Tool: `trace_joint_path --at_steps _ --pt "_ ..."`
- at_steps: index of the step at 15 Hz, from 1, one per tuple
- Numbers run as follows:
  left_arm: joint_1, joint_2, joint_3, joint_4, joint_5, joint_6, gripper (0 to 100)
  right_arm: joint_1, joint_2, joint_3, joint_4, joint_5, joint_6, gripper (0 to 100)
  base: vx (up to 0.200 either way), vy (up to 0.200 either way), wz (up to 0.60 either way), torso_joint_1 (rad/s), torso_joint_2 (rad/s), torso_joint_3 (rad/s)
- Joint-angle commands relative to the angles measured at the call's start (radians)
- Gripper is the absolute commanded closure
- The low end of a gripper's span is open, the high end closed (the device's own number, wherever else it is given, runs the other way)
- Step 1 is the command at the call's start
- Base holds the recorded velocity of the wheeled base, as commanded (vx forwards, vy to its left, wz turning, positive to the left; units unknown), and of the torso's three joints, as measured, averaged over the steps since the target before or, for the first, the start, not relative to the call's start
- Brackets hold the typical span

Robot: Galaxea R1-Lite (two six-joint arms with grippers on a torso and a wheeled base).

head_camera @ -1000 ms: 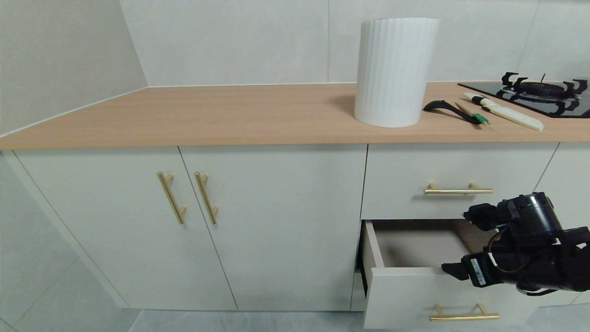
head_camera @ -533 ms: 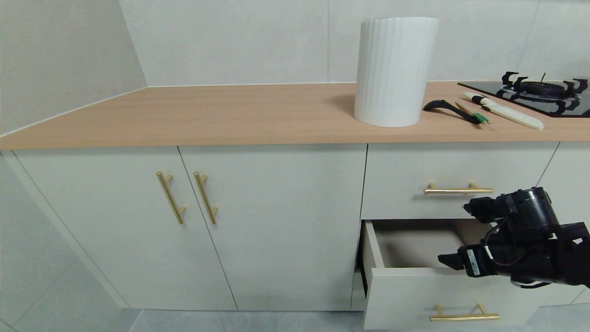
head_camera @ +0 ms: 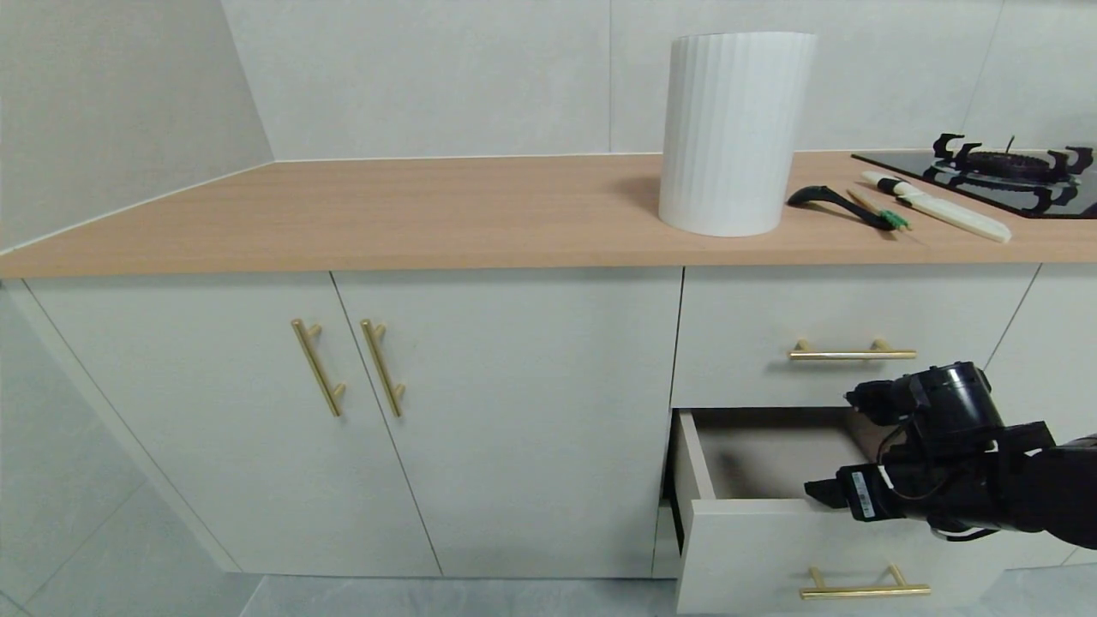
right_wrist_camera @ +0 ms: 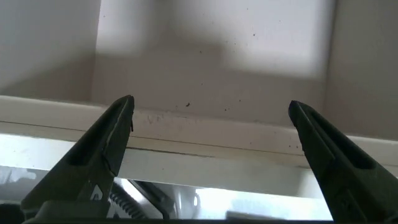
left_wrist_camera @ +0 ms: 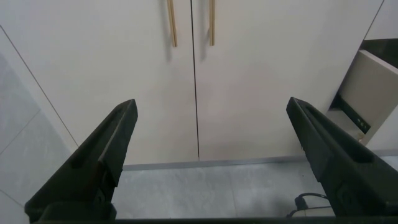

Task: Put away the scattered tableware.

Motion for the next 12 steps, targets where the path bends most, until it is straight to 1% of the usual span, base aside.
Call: trace_joint_path --at_steps 1,2,4,9,12 --pt "0.0 0.001 0.0 0.0 0.0 0.0 0 0.001 0.003 0.0 0.011 0.0 -0.002 0 0.0 0.0 0.0 0.0 0.0 0.0" --pt "0.0 0.001 0.0 -0.002 0.0 0.0 0 0.003 -0.023 -0.001 0.049 0.002 -0.003 0 0.0 0.0 0.0 0.0 0.0 0.0" --pt "0.0 0.001 0.0 0.0 0.0 0.0 0 0.004 -0.049 0.0 0.075 0.003 -0.023 0 0.0 0.0 0.0 0.0 0.0 0.0" --pt "0.0 0.001 0.0 0.0 0.0 0.0 0 0.013 -0.138 0.002 0.278 0.011 -0.143 0 0.0 0.0 0.0 0.0 0.0 0.0" --pt "0.0 0.001 0.0 0.0 0.0 0.0 0 0.041 -0.146 0.002 0.359 0.009 -0.164 0 0.0 0.0 0.0 0.0 0.0 0.0"
